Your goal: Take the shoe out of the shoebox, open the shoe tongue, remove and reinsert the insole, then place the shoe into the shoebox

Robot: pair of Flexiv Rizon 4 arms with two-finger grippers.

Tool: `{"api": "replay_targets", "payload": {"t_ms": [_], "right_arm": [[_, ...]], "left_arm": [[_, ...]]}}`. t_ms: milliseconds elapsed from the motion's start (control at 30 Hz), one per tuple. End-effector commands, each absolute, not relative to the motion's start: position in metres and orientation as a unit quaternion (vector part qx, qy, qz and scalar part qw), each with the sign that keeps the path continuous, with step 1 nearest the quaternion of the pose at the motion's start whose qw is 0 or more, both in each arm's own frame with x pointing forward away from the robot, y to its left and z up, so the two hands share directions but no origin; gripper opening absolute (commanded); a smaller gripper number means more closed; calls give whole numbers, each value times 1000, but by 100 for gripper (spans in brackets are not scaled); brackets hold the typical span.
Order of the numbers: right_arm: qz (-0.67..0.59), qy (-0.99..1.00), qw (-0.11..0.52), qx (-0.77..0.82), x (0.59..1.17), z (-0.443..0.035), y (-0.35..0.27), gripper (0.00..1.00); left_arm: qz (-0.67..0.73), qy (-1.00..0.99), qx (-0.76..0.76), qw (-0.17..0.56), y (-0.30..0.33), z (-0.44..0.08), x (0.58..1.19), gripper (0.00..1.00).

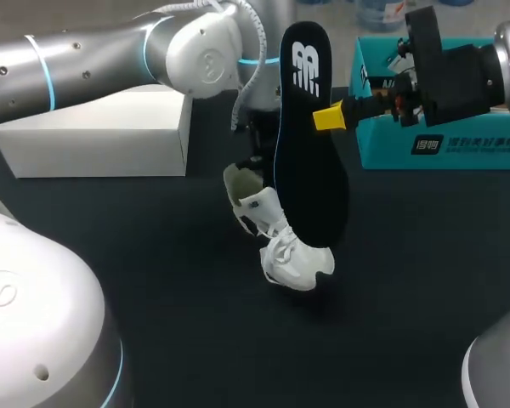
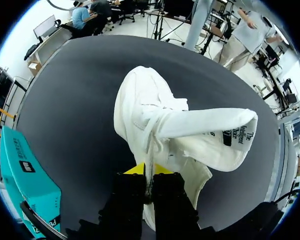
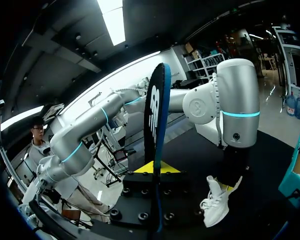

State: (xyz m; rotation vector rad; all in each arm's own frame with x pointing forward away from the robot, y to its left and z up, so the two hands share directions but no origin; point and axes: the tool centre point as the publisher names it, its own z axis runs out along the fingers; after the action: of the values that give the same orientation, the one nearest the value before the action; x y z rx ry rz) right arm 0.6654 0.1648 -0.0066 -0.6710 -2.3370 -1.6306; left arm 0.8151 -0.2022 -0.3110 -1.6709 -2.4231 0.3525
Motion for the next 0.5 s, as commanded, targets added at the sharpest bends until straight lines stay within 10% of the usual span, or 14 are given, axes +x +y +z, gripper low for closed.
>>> {"api": "replay_targets", "payload": {"t_ms": [33, 500], "right_arm": [[-552, -795, 108, -228, 667, -7, 168, 0], [-552, -795, 108, -228, 667, -7, 168, 0]], "left_arm": [[92, -491, -861, 95, -205, -310, 815, 0], [43, -451, -884, 113, -196, -316, 805, 0]]}}
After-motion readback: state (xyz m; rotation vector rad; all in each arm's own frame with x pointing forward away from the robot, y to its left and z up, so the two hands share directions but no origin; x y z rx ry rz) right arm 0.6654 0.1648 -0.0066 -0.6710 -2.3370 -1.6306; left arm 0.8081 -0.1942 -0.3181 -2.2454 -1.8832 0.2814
